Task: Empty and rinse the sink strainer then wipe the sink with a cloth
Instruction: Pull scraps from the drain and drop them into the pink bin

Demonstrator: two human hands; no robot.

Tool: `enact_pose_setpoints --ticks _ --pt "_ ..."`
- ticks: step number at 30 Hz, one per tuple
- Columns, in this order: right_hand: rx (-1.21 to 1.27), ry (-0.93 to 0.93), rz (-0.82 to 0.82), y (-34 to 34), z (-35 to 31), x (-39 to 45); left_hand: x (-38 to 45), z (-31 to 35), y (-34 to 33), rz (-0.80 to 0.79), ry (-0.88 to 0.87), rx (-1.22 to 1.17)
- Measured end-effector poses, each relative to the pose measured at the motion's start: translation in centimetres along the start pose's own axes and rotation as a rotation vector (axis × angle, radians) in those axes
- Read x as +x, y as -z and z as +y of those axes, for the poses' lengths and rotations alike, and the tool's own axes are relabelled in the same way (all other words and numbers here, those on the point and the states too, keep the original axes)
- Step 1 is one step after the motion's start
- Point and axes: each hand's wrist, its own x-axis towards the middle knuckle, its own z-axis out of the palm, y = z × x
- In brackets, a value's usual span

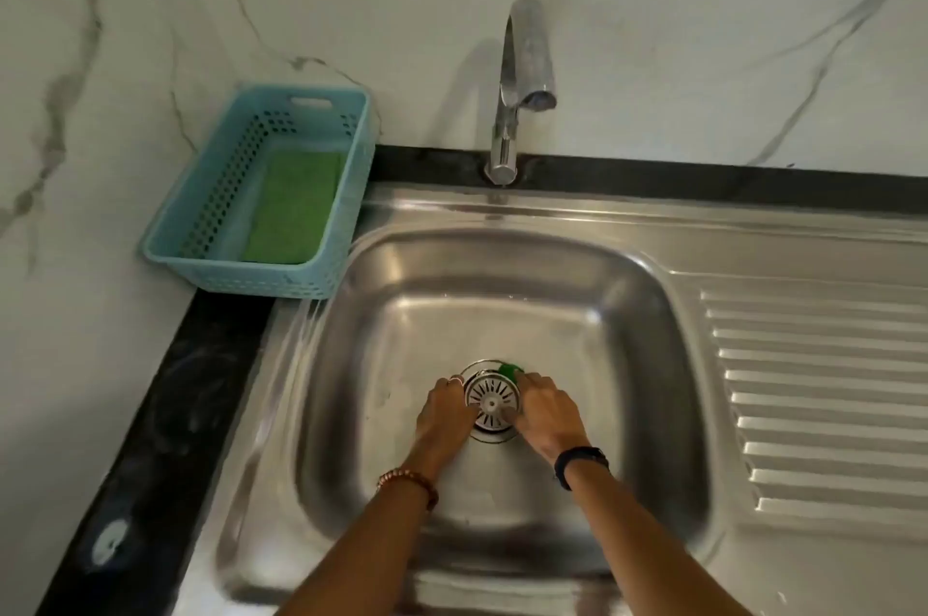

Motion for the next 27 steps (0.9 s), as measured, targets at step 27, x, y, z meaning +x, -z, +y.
enact_pose_setpoints --ticks 27 --pt "1.290 -0.119 0.405 6.3 -2.3 -4.9 -5.6 3.8 6.7 0.299 -0.017 -1.004"
